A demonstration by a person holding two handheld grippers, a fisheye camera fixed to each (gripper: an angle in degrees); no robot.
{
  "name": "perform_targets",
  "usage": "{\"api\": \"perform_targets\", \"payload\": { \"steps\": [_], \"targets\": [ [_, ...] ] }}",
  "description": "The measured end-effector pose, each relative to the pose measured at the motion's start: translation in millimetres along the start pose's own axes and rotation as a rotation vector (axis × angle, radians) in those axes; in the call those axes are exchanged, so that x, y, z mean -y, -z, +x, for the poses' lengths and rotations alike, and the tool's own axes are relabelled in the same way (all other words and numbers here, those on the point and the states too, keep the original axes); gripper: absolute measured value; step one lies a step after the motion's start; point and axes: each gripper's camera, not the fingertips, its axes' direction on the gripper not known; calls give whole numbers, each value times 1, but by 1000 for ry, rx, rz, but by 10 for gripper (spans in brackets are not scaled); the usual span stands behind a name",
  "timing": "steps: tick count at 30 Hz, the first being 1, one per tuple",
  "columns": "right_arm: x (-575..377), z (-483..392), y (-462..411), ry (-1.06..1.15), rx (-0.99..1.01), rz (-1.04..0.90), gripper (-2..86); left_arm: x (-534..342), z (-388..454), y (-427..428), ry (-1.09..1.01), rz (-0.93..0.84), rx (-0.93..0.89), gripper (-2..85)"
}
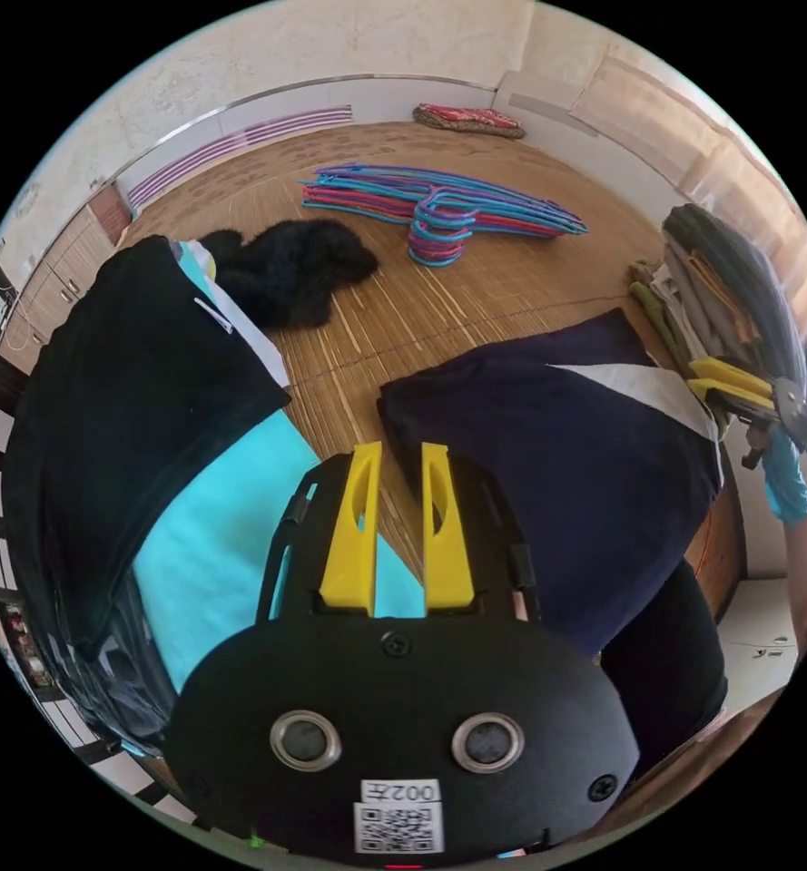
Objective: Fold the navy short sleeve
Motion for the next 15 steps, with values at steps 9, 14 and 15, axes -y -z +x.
{"api": "perform_targets", "payload": {
  "steps": [9,14,15],
  "targets": [
    [-33,4,-12,-41,-140,-47,56,-21,13,2,-33,62,138,-9],
    [-46,4,-5,-65,-149,-53,48,-37,-3,-5,-8,26,294,-9],
    [-48,3,-4,-55,-154,-53,48,-42,-9,4,5,68,209,-9]
  ]
}}
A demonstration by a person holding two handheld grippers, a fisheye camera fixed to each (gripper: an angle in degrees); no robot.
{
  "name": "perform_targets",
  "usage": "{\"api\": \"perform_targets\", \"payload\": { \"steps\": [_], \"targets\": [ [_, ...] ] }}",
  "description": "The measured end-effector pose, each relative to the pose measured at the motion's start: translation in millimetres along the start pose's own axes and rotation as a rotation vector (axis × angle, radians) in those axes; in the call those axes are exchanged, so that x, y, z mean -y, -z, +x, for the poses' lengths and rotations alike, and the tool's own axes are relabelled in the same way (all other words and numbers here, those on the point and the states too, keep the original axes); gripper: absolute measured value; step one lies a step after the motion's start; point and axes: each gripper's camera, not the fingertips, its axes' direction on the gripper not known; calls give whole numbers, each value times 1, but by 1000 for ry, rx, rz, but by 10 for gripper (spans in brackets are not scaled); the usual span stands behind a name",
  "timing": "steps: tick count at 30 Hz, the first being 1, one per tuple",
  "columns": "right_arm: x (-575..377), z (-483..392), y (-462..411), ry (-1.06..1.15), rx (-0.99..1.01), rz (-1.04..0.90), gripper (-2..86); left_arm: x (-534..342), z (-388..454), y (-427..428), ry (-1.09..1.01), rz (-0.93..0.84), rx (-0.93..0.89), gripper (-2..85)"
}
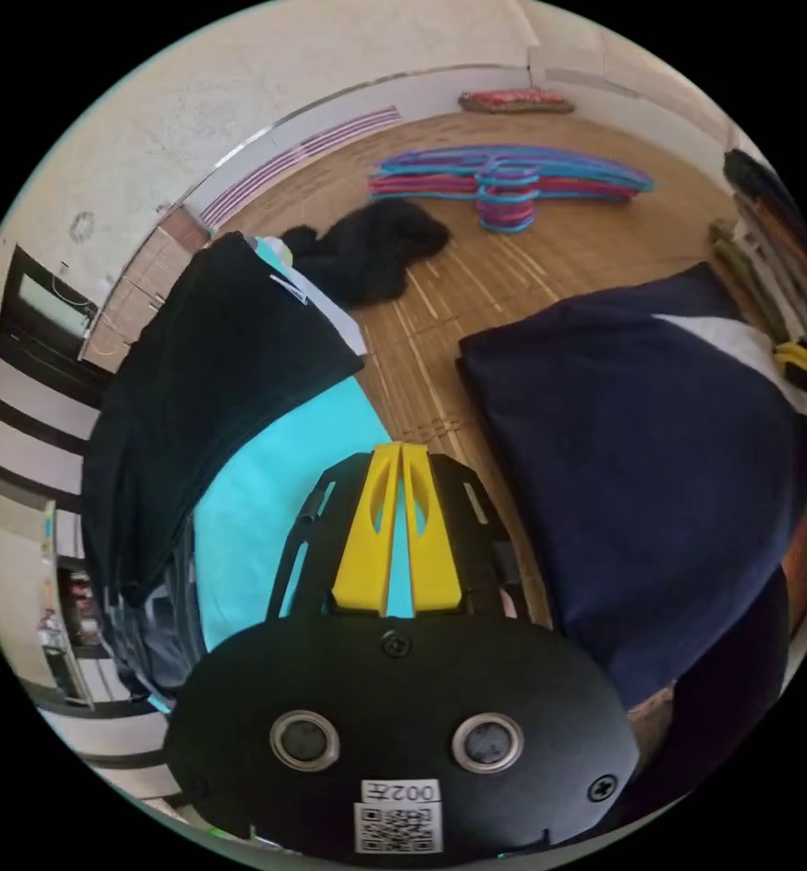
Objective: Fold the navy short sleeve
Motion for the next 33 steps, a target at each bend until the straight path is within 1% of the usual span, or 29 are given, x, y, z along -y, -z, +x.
{"api": "perform_targets", "payload": {
  "steps": [3,6,9,13,15,17,20,23,27,31,33],
  "targets": [
    [-11,-2,10,25,-22,4,54,-7,-10,12,7,54,-142,-7],
    [-27,1,28,6,22,41,65,-15,-9,16,-23,25,-226,1],
    [-51,2,52,29,76,86,78,-34,-4,24,-95,6,-312,26],
    [-95,5,80,63,206,122,102,-66,-2,38,-168,-3,-403,51],
    [-116,6,86,74,242,111,111,-90,-2,44,-211,-12,-475,61],
    [-141,9,87,71,278,93,118,-106,0,46,-252,-22,-509,62],
    [-162,13,80,66,352,75,119,-123,4,44,-312,-30,-497,59],
    [-173,14,75,55,392,62,103,-130,6,43,-309,-36,-492,38],
    [-181,13,74,66,376,37,77,-135,8,49,-333,-40,-442,-4],
    [-194,13,74,78,358,14,71,-145,11,53,-351,-47,-415,-9],
    [-201,12,74,76,321,18,82,-153,10,57,-328,-44,-410,-7]
  ]
}}
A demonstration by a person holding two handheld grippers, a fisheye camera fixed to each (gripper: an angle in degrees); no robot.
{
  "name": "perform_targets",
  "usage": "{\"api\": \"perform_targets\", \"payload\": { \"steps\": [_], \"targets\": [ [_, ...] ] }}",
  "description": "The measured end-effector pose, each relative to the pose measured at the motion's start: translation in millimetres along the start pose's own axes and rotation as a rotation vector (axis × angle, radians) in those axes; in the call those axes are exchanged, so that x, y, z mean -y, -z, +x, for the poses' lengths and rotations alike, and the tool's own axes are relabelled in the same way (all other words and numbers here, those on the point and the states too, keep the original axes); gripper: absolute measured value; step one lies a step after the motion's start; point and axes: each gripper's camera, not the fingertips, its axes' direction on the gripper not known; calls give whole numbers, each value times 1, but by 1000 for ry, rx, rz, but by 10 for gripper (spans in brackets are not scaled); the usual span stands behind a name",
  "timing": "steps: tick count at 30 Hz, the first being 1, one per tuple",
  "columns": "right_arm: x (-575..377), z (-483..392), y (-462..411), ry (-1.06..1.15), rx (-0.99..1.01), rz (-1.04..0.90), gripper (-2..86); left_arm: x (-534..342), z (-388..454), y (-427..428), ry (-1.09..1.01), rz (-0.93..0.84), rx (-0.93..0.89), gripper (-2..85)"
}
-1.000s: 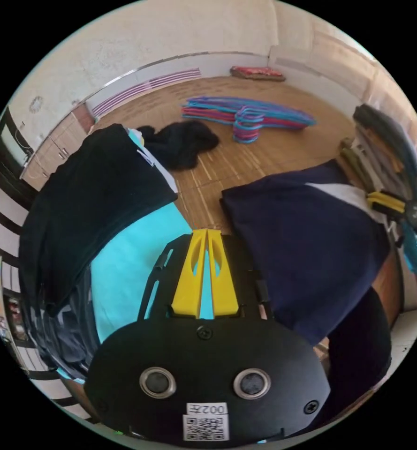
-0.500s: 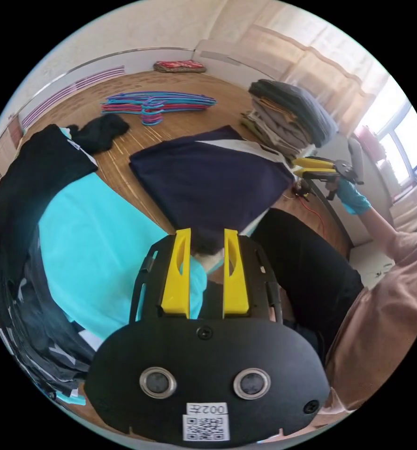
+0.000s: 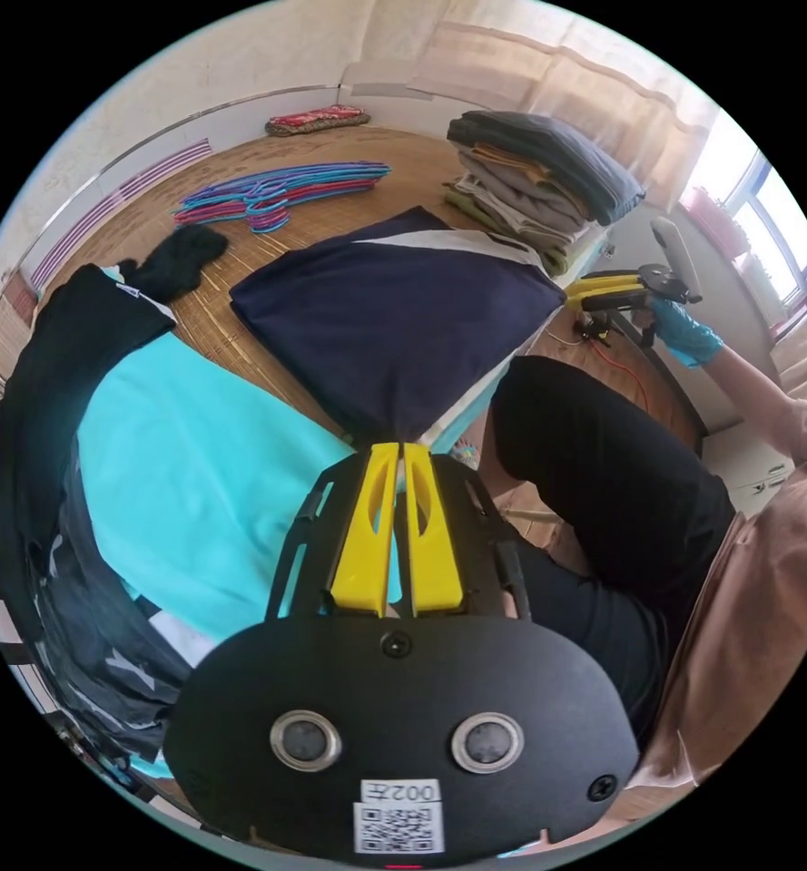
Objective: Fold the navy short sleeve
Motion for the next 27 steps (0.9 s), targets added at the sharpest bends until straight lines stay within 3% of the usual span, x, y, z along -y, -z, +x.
{"api": "perform_targets", "payload": {
  "steps": [8,16,27],
  "targets": [
    [-17,-9,-13,5,15,3,88,-16,8,1,37,19,-4,48],
    [-30,-19,-10,44,16,24,-2,-30,35,15,-26,19,102,-8],
    [-46,-52,-31,117,-59,-13,-9,-51,70,18,-47,-16,175,-10]
  ]
}}
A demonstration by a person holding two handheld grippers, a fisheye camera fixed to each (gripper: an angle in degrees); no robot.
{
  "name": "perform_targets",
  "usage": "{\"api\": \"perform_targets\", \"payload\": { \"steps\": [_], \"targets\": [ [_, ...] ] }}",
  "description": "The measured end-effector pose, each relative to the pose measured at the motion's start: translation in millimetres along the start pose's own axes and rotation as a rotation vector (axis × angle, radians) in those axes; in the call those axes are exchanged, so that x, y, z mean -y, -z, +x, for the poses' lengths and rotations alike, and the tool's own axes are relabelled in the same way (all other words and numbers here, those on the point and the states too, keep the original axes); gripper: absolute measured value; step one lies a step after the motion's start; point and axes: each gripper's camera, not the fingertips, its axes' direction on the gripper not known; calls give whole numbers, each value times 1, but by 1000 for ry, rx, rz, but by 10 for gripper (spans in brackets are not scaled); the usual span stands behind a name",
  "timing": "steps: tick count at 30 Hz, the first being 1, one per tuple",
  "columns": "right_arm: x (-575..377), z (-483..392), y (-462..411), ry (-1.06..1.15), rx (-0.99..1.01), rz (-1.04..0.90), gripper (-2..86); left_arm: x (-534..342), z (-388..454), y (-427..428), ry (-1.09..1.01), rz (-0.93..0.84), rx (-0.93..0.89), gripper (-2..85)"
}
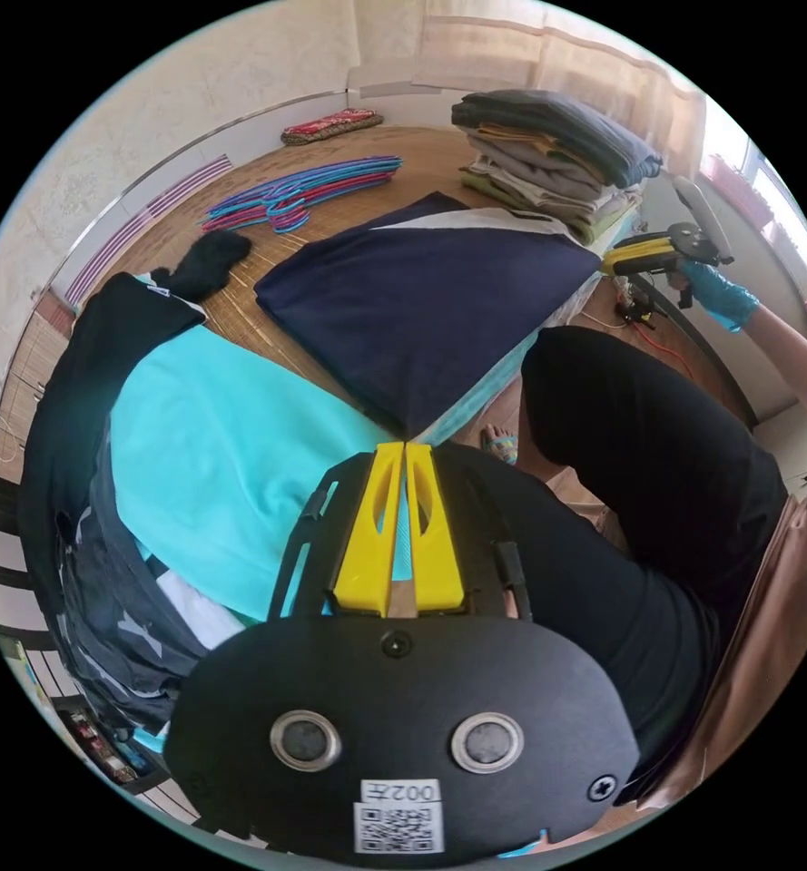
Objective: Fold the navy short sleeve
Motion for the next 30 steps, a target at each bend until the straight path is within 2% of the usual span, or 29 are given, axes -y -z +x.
{"api": "perform_targets", "payload": {
  "steps": [5,9,12,16,24,30],
  "targets": [
    [3,-15,-17,-20,13,-45,-7,-4,9,10,16,1,-7,-10],
    [6,-29,-12,-49,36,-6,4,-6,17,30,48,32,-7,-10],
    [10,-51,-2,-31,-19,21,44,-2,24,47,42,55,15,-10],
    [23,-96,11,35,-88,114,85,6,32,69,33,81,41,-10],
    [75,-207,-26,250,2,261,131,34,53,108,2,124,137,-10],
    [123,-264,-97,285,-216,222,136,41,66,127,21,156,169,-10]
  ]
}}
